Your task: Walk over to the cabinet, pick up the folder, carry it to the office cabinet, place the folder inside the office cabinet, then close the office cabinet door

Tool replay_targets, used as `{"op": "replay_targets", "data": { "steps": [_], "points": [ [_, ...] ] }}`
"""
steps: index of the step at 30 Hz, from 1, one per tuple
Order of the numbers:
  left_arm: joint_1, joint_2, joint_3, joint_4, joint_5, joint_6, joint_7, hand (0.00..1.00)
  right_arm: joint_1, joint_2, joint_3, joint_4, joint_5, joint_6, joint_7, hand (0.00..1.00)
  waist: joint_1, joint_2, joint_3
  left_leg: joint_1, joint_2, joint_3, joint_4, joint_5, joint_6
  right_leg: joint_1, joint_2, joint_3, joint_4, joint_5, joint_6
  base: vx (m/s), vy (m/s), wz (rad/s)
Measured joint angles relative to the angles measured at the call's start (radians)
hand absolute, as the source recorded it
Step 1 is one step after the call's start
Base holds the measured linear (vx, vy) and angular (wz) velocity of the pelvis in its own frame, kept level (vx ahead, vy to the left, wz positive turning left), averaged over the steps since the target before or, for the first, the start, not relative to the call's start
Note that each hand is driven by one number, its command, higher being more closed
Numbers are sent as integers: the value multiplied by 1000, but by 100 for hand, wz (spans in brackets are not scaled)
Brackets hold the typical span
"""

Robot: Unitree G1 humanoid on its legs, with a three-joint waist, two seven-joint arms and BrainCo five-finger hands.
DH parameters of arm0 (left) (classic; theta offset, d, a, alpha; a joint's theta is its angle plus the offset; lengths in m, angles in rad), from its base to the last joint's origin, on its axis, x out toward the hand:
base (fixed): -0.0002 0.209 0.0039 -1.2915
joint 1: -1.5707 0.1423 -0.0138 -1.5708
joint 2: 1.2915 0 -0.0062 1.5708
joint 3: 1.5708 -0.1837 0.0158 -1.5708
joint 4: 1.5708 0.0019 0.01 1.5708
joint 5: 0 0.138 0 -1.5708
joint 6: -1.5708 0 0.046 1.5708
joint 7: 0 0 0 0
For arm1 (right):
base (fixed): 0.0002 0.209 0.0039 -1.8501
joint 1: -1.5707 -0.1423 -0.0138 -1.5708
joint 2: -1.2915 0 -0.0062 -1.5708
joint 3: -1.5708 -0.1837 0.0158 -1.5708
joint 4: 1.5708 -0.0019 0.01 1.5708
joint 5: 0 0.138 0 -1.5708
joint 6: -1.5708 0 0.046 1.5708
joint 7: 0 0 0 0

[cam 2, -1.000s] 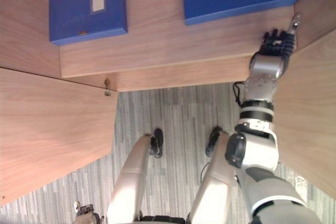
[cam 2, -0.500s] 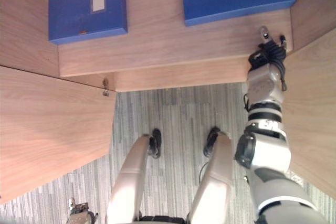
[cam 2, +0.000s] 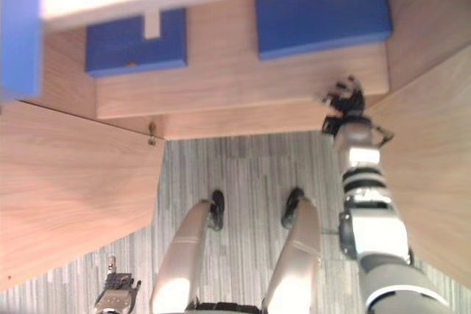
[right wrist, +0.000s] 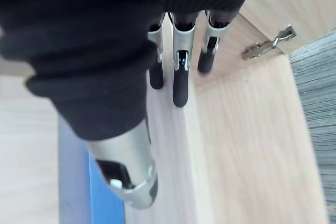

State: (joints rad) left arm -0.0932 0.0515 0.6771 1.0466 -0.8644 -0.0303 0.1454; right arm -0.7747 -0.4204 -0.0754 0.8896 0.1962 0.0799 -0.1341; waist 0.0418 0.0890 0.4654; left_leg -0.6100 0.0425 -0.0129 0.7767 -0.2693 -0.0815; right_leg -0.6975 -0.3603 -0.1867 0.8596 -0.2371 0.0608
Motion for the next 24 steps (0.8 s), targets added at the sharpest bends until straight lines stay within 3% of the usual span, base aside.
{"op": "replay_targets", "data": {
  "steps": [4,6,8,10,13,17,20,24],
  "points": [
    [1,0,-15,-45,0,-15,-19,0,236,165,-25,103,-58,35,28,0,10,-25,-48,195,16,2,-202,63,-6,225,17,-81,-192,49,10,159,34,19],
    [4,-3,5,-63,0,-27,-20,0,427,315,-126,158,-29,57,35,0,14,-33,-86,303,37,23,-320,100,-9,353,39,-124,-315,82,22,187,35,17],
    [17,-15,36,-65,0,-44,-20,0,536,391,-200,164,-5,38,40,0,12,-39,-153,354,45,32,-392,119,-4,410,63,-141,-406,114,29,169,59,-8],
    [28,-34,63,-63,0,-53,-20,0,584,416,-297,172,31,41,46,0,11,-51,-229,420,49,44,-485,153,-11,477,84,-153,-508,154,40,261,48,-9],
    [81,-86,93,-63,5,-64,-20,0,663,437,-444,206,83,12,44,0,9,-71,-354,557,60,66,-659,205,-16,604,131,-170,-685,211,50,213,9,-11],
    [110,-122,65,-52,5,-74,-20,0,702,441,-549,238,147,-23,24,0,0,-74,-411,632,68,61,-773,245,-24,679,162,-196,-792,244,56,111,-13,3],
    [135,-123,-3,-71,7,-92,-16,0,713,441,-564,255,149,-33,6,0,-4,-74,-418,651,70,52,-793,251,-24,709,172,-209,-824,251,59,57,-6,11],
    [238,-118,-205,-316,58,-116,3,0,738,441,-523,254,116,-35,-8,0,-7,-82,-424,665,61,10,-800,252,-22,759,172,-248,-853,254,62,26,5,28]
  ]
}}
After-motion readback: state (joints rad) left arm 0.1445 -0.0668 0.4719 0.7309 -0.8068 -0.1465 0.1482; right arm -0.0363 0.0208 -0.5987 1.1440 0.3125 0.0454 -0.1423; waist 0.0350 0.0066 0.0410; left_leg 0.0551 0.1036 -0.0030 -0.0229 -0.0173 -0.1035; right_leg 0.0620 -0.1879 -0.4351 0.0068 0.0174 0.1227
